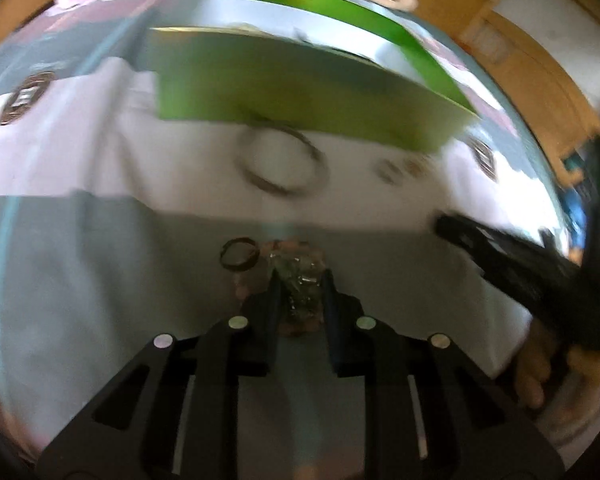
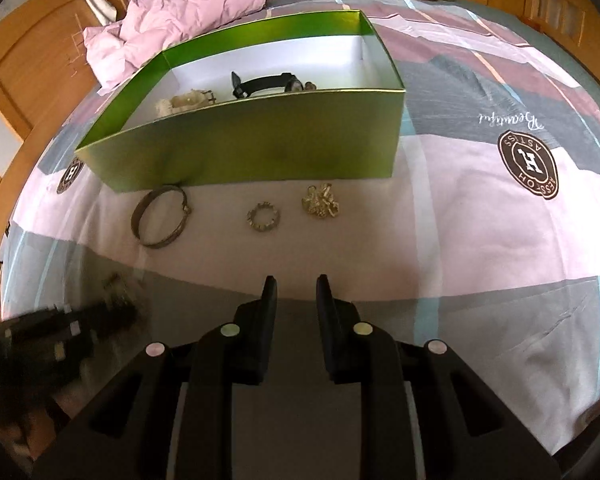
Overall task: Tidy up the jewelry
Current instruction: 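Grasp the green crystal bracelet with the left tool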
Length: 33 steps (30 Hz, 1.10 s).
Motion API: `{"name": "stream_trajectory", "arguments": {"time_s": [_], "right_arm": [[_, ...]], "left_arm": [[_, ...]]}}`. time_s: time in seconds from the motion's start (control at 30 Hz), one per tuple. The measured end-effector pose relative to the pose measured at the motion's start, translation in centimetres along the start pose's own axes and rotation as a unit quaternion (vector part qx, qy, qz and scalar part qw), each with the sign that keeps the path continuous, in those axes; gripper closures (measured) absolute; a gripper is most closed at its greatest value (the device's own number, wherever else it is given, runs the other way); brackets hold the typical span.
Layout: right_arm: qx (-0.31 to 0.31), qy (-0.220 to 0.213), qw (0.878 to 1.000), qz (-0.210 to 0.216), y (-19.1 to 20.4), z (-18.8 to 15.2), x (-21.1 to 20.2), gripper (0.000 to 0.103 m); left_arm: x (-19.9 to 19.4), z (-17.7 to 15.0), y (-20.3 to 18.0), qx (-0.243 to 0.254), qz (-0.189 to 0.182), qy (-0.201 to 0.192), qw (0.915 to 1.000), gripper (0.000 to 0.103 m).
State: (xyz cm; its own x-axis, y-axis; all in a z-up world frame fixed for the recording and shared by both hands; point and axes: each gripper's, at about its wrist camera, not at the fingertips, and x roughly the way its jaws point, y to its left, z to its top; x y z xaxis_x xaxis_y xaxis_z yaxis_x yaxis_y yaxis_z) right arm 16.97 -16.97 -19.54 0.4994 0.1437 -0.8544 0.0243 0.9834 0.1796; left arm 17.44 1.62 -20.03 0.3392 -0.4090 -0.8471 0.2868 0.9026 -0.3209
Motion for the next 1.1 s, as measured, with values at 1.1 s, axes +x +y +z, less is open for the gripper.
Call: {"name": "stream_trajectory", "arguments": {"time_s": [1.1], "right_arm": [[-0.134,0.028,0.986,0.094,8.2,-2.1,0.9,0.065]], "left_arm": [[-1.0,0.4,3.1,-0.051,0.112,-0.045,0.9914,0.064]]}}
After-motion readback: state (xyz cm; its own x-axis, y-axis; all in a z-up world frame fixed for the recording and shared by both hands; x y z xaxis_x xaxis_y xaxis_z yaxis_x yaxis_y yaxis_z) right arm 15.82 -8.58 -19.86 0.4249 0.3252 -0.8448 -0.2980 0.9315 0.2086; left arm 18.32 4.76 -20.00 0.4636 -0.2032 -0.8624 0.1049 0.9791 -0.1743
